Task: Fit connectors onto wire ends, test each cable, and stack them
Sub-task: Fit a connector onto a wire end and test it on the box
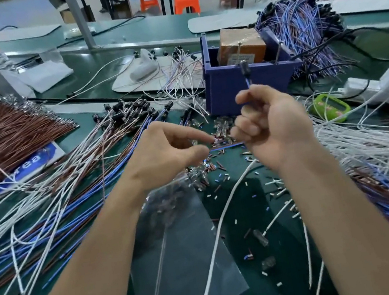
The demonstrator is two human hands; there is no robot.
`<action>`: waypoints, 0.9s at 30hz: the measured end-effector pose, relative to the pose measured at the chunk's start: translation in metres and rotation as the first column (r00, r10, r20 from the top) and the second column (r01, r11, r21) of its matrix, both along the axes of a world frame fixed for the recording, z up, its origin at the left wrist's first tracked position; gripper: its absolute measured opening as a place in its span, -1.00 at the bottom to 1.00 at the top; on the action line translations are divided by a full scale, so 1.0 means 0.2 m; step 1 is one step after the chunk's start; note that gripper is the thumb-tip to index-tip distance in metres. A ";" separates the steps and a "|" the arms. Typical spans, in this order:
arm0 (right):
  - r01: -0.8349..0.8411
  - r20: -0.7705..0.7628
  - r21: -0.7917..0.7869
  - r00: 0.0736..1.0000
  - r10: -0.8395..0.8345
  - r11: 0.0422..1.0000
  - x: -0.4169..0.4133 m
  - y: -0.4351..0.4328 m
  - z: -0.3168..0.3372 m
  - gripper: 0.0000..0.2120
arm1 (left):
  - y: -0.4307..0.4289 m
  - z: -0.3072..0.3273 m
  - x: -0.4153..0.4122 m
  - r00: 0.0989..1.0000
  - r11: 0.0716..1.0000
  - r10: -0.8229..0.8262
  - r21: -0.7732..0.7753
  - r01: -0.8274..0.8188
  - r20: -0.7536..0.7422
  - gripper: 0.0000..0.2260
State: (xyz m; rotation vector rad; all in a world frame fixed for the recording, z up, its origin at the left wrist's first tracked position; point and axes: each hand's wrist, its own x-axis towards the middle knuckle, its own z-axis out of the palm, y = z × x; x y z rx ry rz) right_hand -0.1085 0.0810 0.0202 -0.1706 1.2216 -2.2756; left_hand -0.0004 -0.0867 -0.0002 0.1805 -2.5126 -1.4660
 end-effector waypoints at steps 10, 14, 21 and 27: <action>0.062 -0.482 0.755 0.728 0.488 0.653 0.02 0.20 -0.02 -0.91 | 0.09 -0.03 -0.01 0.979 0.920 -0.026 -0.387 -0.056 -0.202 -0.88; -0.136 -0.437 0.737 0.652 0.620 0.662 0.06 0.16 -0.03 -0.92 | 0.15 -0.06 -0.02 0.950 0.942 0.026 -0.309 -0.127 -0.311 -0.86; -0.006 -0.373 0.762 0.813 0.447 0.647 -0.03 0.23 -0.04 -0.84 | 0.08 -0.03 -0.03 0.956 0.943 0.201 0.305 -0.130 -0.214 -0.76; 0.366 -0.486 0.873 0.707 0.513 0.323 0.05 0.15 -0.06 -0.82 | 0.20 -0.01 -0.03 0.969 0.934 0.071 0.356 0.019 -0.238 -0.73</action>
